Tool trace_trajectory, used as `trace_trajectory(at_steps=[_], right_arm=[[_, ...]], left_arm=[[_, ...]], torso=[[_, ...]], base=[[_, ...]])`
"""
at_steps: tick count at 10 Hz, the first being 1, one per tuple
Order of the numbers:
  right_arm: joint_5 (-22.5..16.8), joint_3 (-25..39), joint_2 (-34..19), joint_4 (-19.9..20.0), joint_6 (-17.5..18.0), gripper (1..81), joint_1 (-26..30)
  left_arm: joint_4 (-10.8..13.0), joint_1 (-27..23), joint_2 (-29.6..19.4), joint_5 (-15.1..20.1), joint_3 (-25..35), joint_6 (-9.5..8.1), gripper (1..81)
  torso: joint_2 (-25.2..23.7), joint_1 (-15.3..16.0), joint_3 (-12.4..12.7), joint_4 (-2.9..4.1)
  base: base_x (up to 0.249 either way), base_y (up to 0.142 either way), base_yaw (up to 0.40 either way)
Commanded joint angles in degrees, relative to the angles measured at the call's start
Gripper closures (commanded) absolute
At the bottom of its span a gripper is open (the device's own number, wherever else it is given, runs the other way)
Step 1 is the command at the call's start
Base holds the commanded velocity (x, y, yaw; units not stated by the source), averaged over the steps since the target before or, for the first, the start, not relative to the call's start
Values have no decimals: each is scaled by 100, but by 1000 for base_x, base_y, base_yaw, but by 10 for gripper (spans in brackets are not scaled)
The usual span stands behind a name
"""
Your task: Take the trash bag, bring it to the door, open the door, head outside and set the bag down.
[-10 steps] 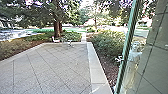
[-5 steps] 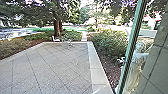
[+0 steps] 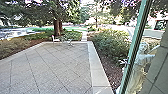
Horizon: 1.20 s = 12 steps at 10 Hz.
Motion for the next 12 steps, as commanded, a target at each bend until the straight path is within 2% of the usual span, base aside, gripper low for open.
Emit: trace_trajectory(at_steps=[1,12], right_arm=[[-261,28,45,-31,-7,10,188],[-305,28,72,-40,-7,10,205]], left_arm=[[26,-229,19,321,45,15,811],[17,-229,19,321,45,15,811]], torso=[[0,0,0,0],[0,0,0,0]], base=[[111,0,0],[111,0,0]])
